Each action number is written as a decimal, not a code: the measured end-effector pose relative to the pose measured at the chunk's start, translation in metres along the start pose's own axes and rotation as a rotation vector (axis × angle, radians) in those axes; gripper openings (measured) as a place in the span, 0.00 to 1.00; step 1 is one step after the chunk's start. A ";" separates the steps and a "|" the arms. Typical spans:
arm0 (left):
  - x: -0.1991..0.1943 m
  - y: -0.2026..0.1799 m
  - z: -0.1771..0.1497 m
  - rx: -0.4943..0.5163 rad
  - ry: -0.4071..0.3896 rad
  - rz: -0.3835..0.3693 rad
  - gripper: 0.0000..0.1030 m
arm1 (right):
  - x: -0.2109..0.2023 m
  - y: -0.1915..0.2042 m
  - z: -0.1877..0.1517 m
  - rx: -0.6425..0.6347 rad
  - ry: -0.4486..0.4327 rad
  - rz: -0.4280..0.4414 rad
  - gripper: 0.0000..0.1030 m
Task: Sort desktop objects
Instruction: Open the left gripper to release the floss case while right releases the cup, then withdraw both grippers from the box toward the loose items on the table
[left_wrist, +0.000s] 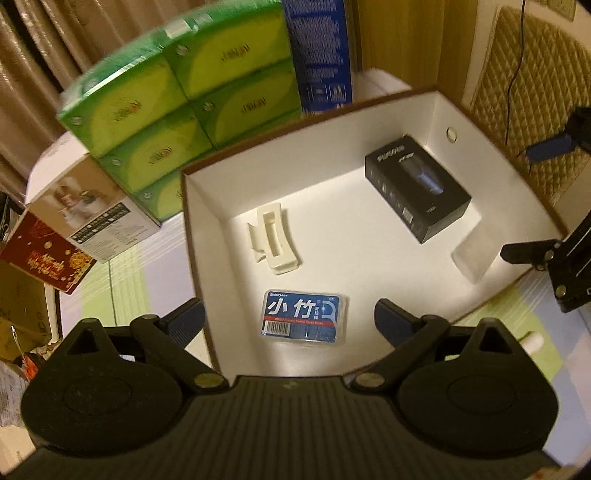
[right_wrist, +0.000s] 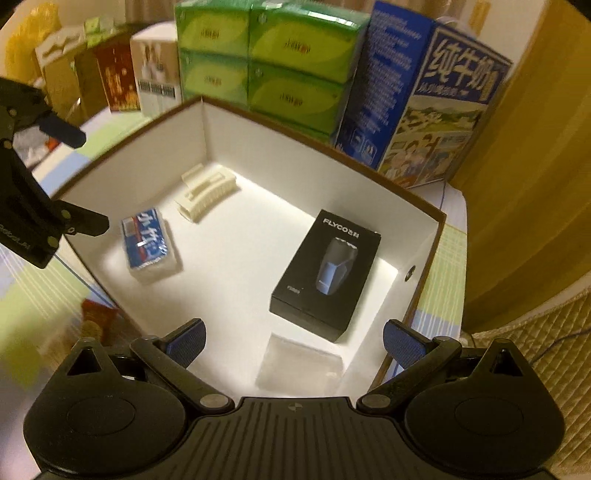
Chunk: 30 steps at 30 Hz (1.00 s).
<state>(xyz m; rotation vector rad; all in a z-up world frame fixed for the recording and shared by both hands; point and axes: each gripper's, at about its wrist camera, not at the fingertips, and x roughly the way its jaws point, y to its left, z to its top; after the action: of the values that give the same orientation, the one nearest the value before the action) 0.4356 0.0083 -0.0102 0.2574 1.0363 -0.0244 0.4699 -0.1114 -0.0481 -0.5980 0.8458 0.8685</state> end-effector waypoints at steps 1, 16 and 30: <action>-0.006 0.001 -0.002 -0.007 -0.010 0.003 0.94 | -0.004 0.001 -0.002 0.006 -0.012 0.002 0.97; -0.077 0.004 -0.063 -0.113 -0.136 0.030 0.94 | -0.075 0.018 -0.049 0.169 -0.189 0.047 0.98; -0.109 0.002 -0.120 -0.216 -0.151 0.011 0.94 | -0.102 0.044 -0.106 0.265 -0.186 0.081 0.98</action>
<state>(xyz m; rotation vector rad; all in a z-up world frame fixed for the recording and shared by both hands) 0.2782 0.0260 0.0255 0.0639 0.8794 0.0766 0.3541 -0.2093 -0.0259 -0.2483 0.8028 0.8539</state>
